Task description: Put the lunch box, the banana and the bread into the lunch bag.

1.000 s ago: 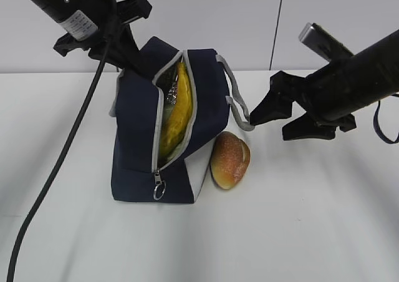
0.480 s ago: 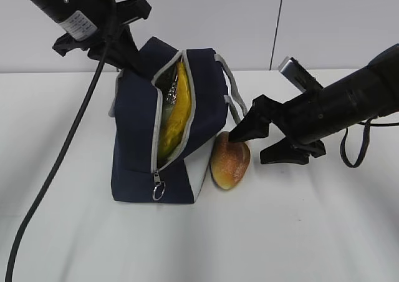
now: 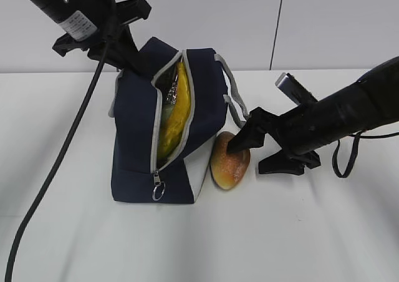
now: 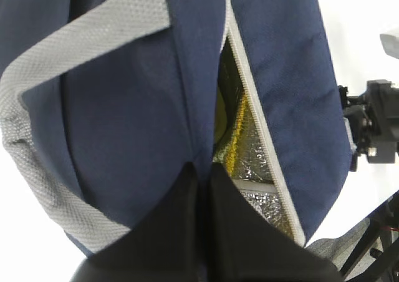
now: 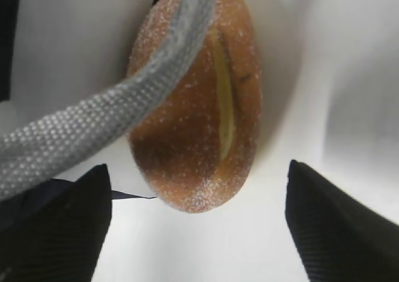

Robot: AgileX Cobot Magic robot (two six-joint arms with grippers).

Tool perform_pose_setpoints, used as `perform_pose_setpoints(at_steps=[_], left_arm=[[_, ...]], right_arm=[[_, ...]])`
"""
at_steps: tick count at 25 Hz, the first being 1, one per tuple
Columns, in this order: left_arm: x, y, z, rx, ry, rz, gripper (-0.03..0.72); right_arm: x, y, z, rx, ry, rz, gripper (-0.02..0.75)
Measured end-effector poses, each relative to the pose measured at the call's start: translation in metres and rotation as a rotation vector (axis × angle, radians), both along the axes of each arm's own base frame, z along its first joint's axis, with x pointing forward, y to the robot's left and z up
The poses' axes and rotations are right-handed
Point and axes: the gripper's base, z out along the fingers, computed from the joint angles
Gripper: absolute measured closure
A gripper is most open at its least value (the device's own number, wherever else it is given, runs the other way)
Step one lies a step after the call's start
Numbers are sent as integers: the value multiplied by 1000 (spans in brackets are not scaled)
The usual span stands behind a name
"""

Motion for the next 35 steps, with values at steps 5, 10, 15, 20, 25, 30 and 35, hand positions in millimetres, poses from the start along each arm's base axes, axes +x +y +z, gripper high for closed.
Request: perform_pose_setpoints(at_steps=[5, 10, 15, 20, 25, 30, 35], left_arm=[[0, 0, 0, 0, 1, 0, 687], [0, 0, 0, 1, 3, -1, 687], [0, 0, 0, 1, 3, -2, 687], [0, 0, 0, 1, 4, -2, 687], [-1, 0, 0, 3, 4, -5, 687], [-1, 0, 0, 4, 5, -6, 687], [-1, 0, 0, 4, 5, -6, 687]], right_arm=[[4, 2, -9, 41, 1, -21, 74], [8, 4, -18, 82, 10, -56, 75], [13, 5, -23, 87, 3, -48, 75], [22, 10, -23, 130, -3, -19, 94], [25, 11, -26, 130, -3, -13, 156], [25, 11, -25, 132, -4, -12, 246], [24, 11, -26, 128, -2, 7, 278]])
